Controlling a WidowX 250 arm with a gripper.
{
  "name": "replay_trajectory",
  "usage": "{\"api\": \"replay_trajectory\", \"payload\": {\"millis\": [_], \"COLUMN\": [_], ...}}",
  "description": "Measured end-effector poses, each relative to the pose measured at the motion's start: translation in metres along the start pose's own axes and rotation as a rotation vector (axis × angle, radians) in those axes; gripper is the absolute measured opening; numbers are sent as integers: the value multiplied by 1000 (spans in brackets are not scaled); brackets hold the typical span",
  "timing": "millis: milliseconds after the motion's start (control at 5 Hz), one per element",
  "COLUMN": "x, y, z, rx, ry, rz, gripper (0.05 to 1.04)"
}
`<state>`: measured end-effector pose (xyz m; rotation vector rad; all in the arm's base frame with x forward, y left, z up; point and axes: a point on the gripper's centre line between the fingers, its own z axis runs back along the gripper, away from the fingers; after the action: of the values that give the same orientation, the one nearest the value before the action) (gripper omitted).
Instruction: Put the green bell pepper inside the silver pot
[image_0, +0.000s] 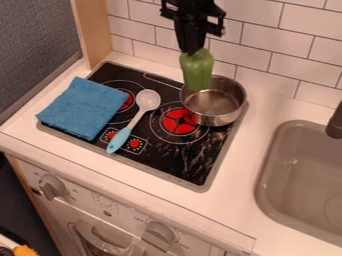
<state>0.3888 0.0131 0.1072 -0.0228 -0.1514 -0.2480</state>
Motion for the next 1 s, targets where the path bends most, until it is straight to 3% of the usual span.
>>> {"api": "replay_trajectory", "payload": {"millis": [400, 600, 1000], "x": [2, 0, 1], "y": [-13, -14, -15], "z": [-4, -4, 1], "rx": [4, -1, -12], "ry": [3, 13, 24], "rz": [-31, -30, -43], "gripper": [104, 289, 892]}}
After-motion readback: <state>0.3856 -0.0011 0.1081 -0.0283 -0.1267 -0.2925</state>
